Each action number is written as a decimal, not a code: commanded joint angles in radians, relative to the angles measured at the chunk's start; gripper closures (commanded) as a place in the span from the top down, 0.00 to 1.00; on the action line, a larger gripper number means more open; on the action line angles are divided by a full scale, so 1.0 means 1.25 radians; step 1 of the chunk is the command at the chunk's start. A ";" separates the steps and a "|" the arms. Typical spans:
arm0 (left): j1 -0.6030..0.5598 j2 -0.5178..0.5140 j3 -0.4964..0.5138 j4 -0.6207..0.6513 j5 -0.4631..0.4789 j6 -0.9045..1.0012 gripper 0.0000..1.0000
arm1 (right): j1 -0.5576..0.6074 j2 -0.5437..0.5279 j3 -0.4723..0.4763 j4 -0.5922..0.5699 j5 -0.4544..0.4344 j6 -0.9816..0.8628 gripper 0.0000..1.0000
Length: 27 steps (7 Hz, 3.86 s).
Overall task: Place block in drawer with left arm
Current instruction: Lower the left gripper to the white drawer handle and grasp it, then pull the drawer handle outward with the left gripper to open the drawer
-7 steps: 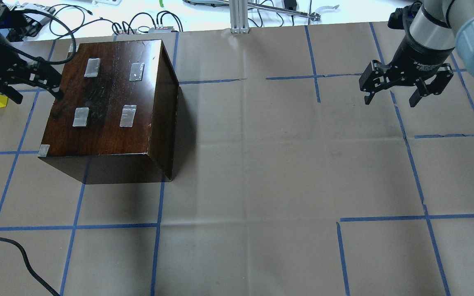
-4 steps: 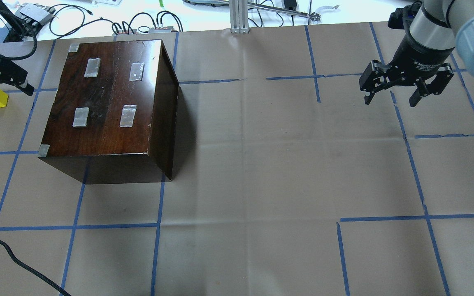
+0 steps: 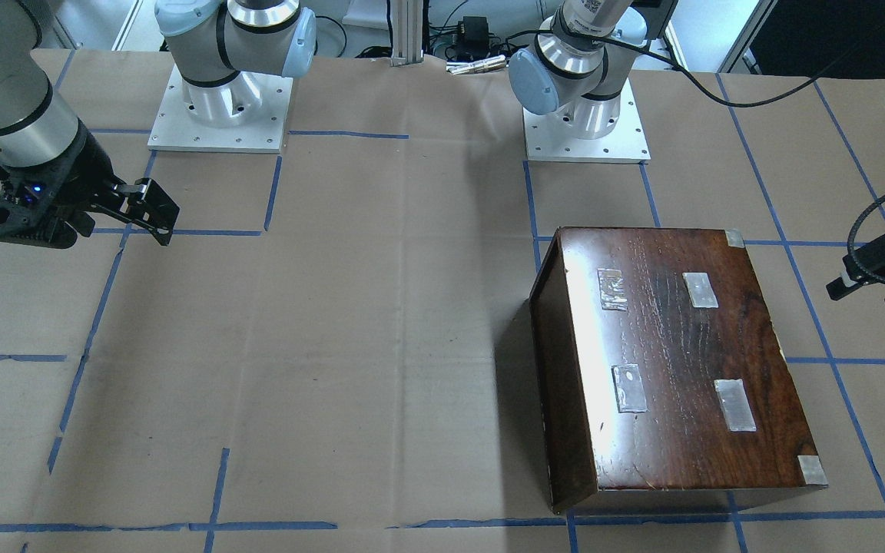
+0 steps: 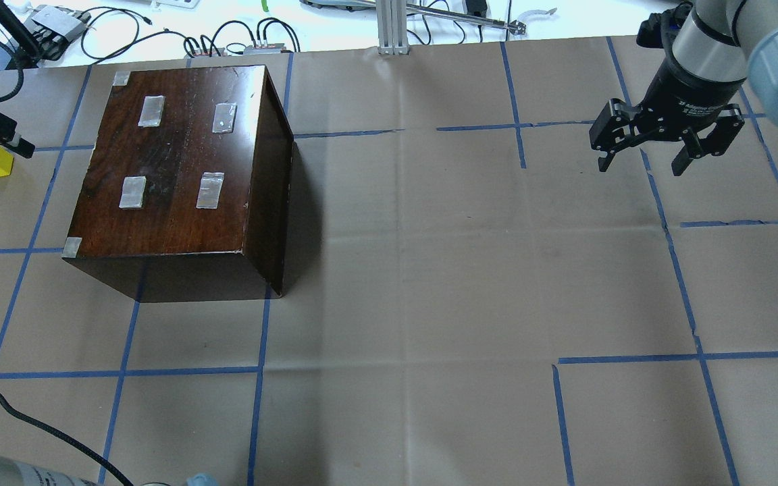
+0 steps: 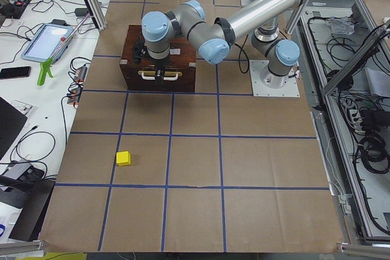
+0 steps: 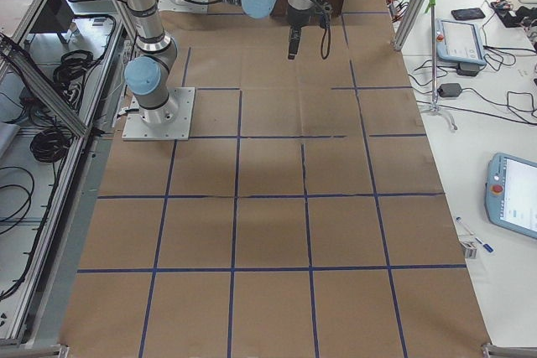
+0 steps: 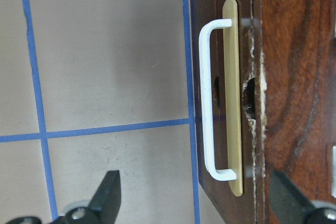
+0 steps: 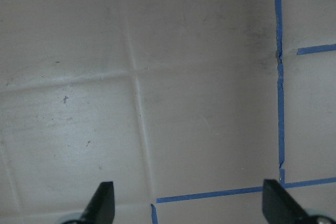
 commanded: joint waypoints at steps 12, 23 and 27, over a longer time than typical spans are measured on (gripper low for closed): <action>0.002 -0.097 -0.089 0.078 -0.070 0.020 0.98 | 0.000 0.000 0.000 0.000 0.000 0.001 1.00; 0.040 -0.138 -0.059 0.120 -0.003 0.053 0.99 | 0.000 0.000 0.000 0.000 0.000 0.001 1.00; 0.061 -0.146 -0.031 0.131 0.000 0.059 0.99 | 0.000 0.000 -0.001 0.000 0.000 0.001 1.00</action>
